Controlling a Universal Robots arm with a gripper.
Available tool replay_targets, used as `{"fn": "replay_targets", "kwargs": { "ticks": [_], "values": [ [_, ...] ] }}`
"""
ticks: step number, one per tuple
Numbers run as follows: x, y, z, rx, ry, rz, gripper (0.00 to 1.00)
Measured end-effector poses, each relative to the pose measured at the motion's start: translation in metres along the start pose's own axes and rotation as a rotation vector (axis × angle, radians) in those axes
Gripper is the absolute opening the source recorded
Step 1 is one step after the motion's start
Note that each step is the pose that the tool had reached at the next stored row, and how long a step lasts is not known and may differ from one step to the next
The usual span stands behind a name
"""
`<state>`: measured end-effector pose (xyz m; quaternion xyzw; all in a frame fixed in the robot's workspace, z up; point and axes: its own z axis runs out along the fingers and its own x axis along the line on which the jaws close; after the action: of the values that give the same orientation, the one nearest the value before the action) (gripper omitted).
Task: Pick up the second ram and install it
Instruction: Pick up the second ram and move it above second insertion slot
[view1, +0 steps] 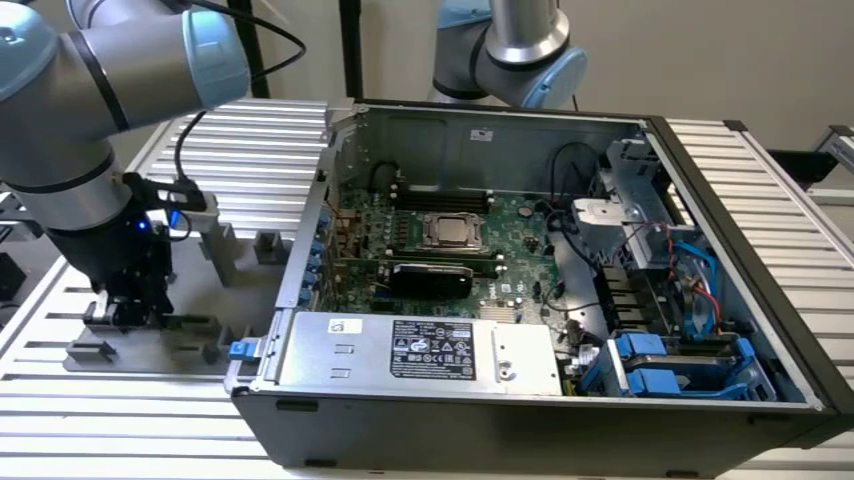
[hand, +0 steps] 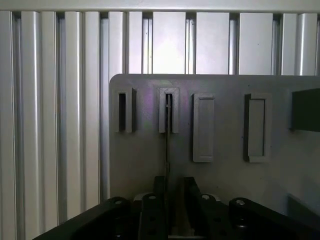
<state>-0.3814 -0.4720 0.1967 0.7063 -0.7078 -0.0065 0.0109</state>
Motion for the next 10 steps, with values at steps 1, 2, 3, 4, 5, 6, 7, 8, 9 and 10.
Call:
{"fn": "replay_targets", "kwargs": {
  "ticks": [1, 2, 3, 4, 5, 6, 7, 8, 9, 10],
  "values": [
    [0.0001, 0.0000, 0.0000, -0.0002, 0.0000, 0.000, 0.00],
    [0.0003, 0.0000, -0.0001, -0.0006, 0.0001, 0.000, 0.00],
    [0.0005, 0.0000, 0.0000, -0.0008, 0.0001, 0.000, 0.00],
    [0.0008, 0.0000, 0.0000, -0.0010, 0.0000, 0.000, 0.00],
    [0.0011, 0.0000, 0.0000, -0.0014, 0.0001, 0.000, 0.00],
    [0.0014, 0.0000, 0.0000, -0.0017, 0.0002, 0.000, 0.00],
    [0.0017, 0.0000, 0.0000, -0.0019, 0.0000, 0.000, 0.00],
    [0.0019, 0.0000, 0.0000, -0.0022, 0.0000, 0.000, 0.00],
    [0.0021, 0.0000, 0.0001, -0.0025, 0.0000, 0.000, 0.00],
    [0.0023, 0.0000, 0.0001, -0.0027, 0.0000, 0.001, 0.00]
  ]
}}
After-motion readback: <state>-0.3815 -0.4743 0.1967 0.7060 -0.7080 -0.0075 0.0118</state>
